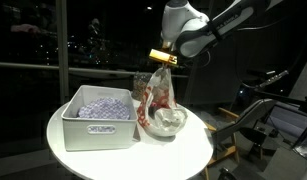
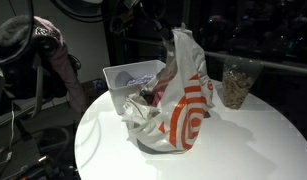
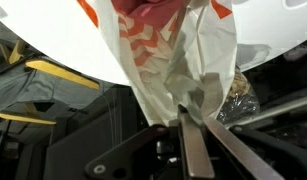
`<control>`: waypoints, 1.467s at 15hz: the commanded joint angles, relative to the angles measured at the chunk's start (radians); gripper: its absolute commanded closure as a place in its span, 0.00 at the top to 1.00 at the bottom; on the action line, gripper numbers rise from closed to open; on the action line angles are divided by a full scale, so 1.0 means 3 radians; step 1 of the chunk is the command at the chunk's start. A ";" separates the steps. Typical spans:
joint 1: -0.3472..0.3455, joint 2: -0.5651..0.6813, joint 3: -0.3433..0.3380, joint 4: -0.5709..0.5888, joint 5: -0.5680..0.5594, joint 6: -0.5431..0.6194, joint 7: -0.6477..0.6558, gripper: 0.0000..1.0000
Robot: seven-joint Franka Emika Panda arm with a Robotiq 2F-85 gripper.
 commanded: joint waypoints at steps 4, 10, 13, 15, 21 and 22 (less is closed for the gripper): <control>-0.0106 0.0344 0.0320 -0.0024 0.0119 -0.0052 -0.0282 0.00; -0.0111 0.0232 0.0302 -0.0037 -0.0112 -0.0326 -0.0212 0.00; -0.0196 0.0027 0.0275 -0.0049 -0.0235 -0.0440 -0.0154 0.00; -0.0273 -0.0143 0.0268 -0.0071 -0.0311 -0.0436 -0.0102 0.00; -0.0477 -0.0549 0.0293 -0.0079 -0.0563 -0.0373 0.0098 0.00; -0.0485 -0.0541 0.0307 -0.0057 -0.0562 -0.0390 0.0072 0.00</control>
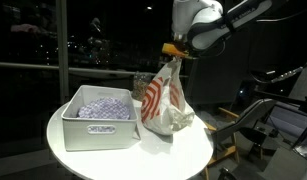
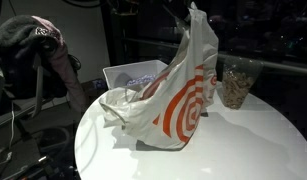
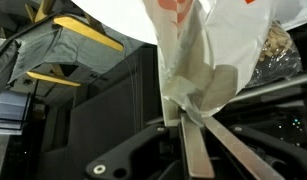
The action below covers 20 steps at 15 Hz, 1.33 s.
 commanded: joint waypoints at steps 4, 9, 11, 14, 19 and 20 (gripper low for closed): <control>-0.0035 0.0042 0.0093 0.0004 -0.0009 0.0094 -0.0017 0.00; 0.0019 0.0393 0.0157 0.0000 -0.0002 0.0268 0.0004 0.00; 0.0047 0.0516 0.0172 0.0011 0.0008 0.0307 -0.0020 0.00; 0.0089 0.0552 0.0175 -0.0011 -0.0036 0.0301 -0.0007 0.01; 0.0135 0.0365 0.0214 -0.0187 0.0289 0.0125 -0.0531 0.47; 0.0122 0.0357 0.0212 -0.0207 0.0388 0.0198 -0.0678 0.55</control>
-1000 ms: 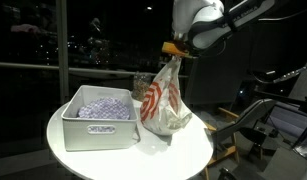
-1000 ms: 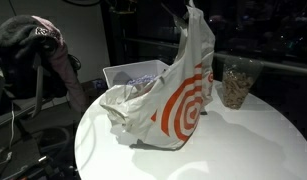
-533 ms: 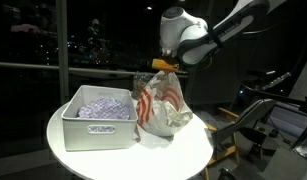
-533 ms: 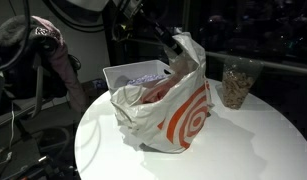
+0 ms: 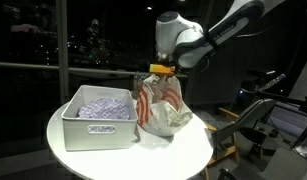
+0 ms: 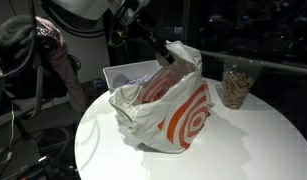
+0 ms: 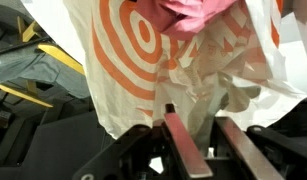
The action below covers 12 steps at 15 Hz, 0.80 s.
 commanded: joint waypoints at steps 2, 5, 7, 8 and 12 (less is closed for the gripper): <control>-0.0016 -0.0245 0.0022 -0.0206 0.0427 0.0218 -0.0643 0.70; 0.0043 -0.0347 0.0076 -0.0347 0.0652 0.0631 -0.1074 0.92; 0.0087 -0.0303 0.0133 -0.0316 0.0604 0.0801 -0.1210 1.00; 0.0114 -0.0242 0.0171 -0.0273 0.0587 0.0852 -0.1270 1.00; 0.0233 -0.0049 0.0279 -0.0138 0.0510 0.0913 -0.1371 1.00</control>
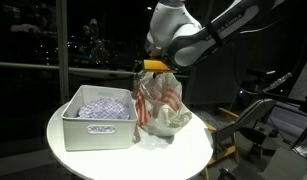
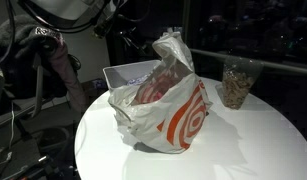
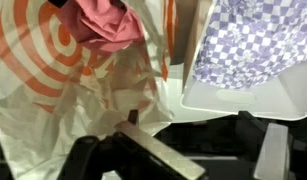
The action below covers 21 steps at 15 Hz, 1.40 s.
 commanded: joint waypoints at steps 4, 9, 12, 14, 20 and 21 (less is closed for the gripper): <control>0.0143 0.0469 0.0144 0.0309 -0.0060 0.0223 -0.0327 1.00; 0.0221 0.0997 0.0186 0.0755 -0.0092 0.0091 -0.0570 1.00; 0.0212 0.0972 0.0186 0.0631 -0.0020 0.0139 -0.0618 1.00; 0.0212 0.1069 0.0191 0.0671 0.0001 0.0139 -0.0653 1.00; 0.0253 0.1223 0.0163 0.0812 -0.0017 0.0100 -0.0522 1.00; 0.0177 0.1333 0.0289 0.0877 0.0261 0.0153 -0.0742 1.00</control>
